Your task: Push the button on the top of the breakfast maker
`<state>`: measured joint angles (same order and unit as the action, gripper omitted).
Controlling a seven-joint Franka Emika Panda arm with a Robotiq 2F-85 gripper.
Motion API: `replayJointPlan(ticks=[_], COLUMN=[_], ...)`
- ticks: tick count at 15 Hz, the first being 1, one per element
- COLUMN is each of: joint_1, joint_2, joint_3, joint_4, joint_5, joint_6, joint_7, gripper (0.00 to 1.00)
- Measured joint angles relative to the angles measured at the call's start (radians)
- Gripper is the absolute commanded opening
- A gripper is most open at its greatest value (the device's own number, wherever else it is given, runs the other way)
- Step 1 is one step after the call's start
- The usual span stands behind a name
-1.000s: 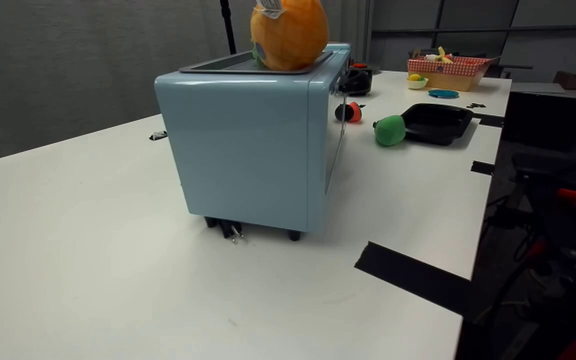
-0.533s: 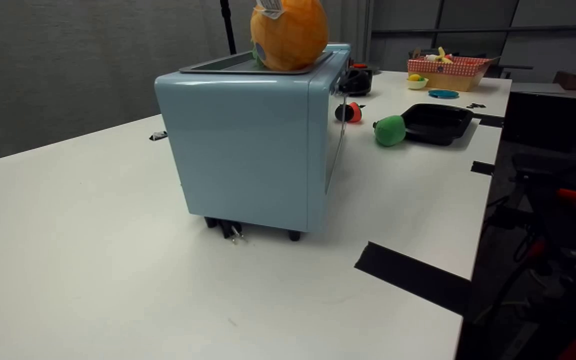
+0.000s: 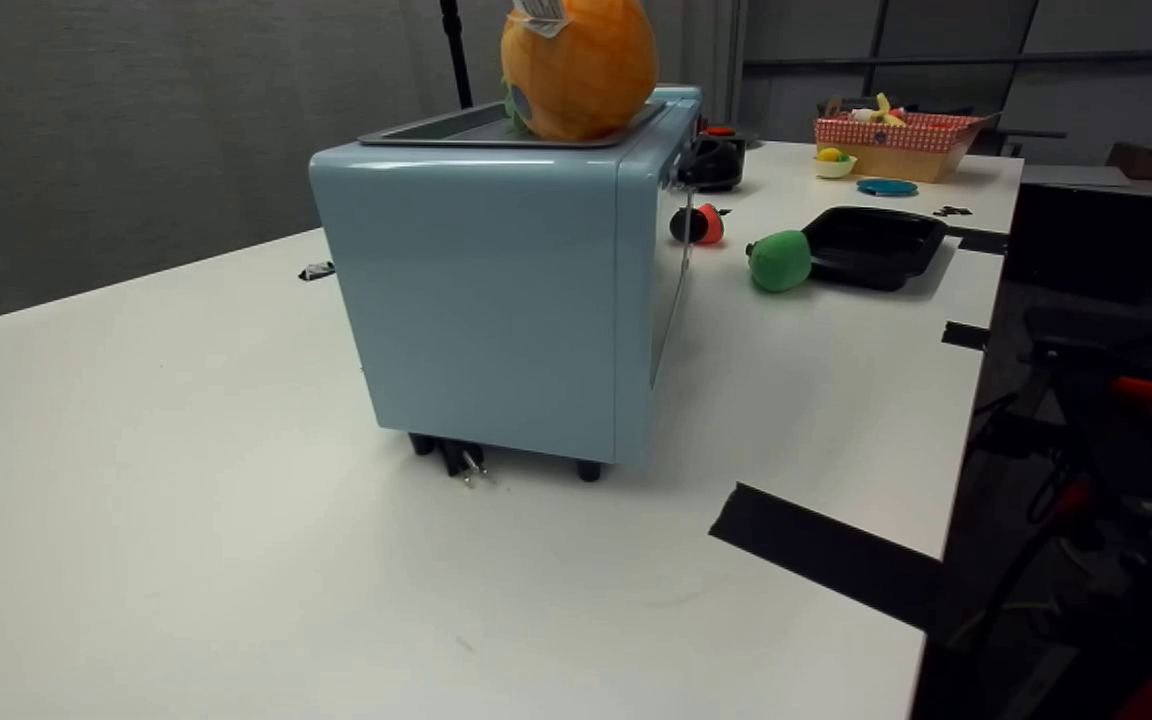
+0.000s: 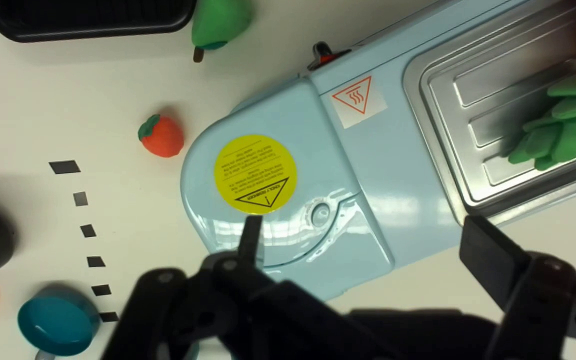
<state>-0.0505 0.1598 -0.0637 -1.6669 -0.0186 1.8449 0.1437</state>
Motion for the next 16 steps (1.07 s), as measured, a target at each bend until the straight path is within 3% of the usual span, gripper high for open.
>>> replayJointPlan(ticks=[12, 13, 14, 16], joint_1=[0.003, 0.005, 0.007, 0.012], joint_2=[0.065, 0.079, 0.092, 0.117], joint_3=[0.002, 0.002, 0.003, 0.003], joint_4=[0.007, 0.011, 0.015, 0.025], joint_5=[-0.016, -0.017, -0.019, -0.02], joint_6=[0.023, 0.027, 0.031, 0.039], joint_7=[0.021, 0.028, 0.035, 0.049], gripper=[1.0, 0.92, 0.74, 0.58])
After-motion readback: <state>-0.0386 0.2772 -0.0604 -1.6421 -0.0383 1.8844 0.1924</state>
